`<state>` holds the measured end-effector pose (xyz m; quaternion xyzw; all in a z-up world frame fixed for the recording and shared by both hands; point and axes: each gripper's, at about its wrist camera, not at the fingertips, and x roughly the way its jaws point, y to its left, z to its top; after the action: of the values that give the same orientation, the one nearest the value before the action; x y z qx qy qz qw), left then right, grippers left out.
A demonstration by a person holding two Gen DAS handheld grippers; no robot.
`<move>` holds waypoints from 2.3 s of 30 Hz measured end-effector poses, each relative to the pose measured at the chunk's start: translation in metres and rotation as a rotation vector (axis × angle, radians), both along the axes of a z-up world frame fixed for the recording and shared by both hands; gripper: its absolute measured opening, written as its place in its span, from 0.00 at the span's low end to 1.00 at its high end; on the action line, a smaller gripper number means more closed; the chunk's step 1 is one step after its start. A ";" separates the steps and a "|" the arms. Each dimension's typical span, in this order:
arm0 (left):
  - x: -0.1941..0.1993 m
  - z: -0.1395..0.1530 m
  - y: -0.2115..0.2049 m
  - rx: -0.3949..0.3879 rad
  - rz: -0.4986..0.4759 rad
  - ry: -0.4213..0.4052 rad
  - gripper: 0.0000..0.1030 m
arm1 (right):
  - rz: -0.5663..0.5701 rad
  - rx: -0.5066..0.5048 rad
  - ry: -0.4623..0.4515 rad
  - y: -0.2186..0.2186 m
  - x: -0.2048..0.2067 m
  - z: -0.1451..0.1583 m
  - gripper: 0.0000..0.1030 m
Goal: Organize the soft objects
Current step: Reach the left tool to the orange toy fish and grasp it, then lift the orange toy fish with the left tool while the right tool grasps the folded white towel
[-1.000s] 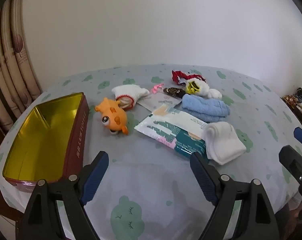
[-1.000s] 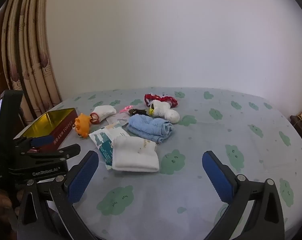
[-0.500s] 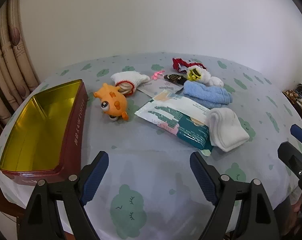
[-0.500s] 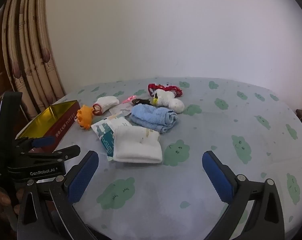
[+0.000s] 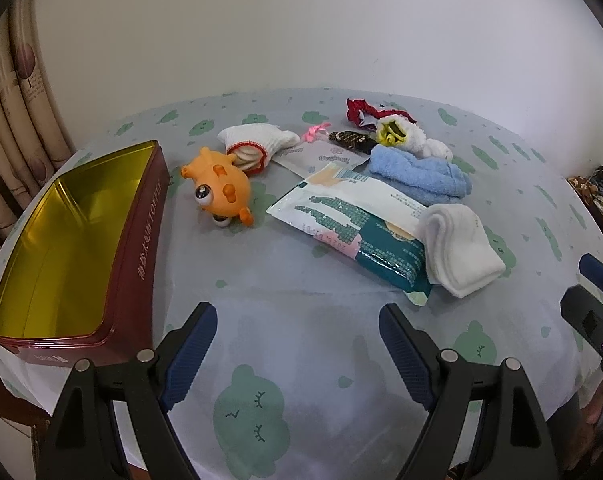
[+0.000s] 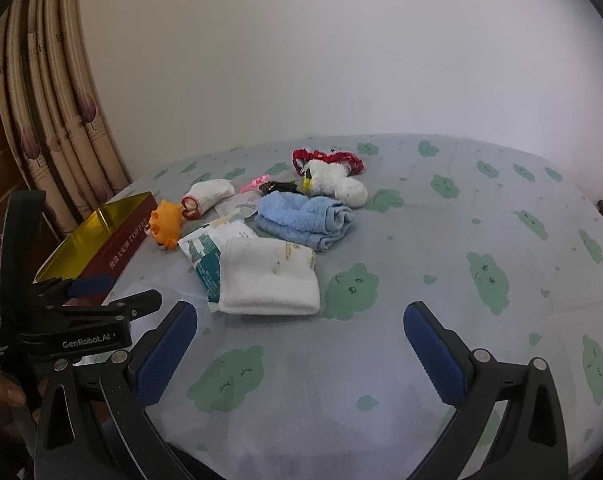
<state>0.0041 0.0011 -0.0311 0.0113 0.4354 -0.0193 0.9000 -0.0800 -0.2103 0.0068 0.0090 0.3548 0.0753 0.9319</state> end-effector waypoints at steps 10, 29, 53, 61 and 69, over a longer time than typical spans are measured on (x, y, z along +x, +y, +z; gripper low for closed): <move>0.026 0.029 0.022 -0.021 0.034 -0.026 0.83 | 0.016 0.020 0.000 0.002 0.001 0.007 1.00; 0.116 0.028 0.062 -0.069 0.130 0.064 0.83 | 0.030 0.068 0.055 -0.002 0.009 0.000 1.00; 0.136 -0.009 0.065 -0.046 0.093 0.111 0.44 | 0.052 0.007 0.136 0.008 0.034 -0.020 1.00; 0.125 -0.005 0.066 -0.067 0.073 0.081 0.42 | 0.065 -0.023 0.185 0.008 0.051 -0.028 1.00; 0.112 0.020 0.049 -0.057 -0.012 -0.003 0.42 | 0.160 -0.030 0.208 0.024 0.069 -0.029 1.00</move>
<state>0.1157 0.0500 -0.0116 -0.0116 0.4330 -0.0369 0.9006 -0.0108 -0.1860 -0.0226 -0.0253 0.4503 0.1429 0.8810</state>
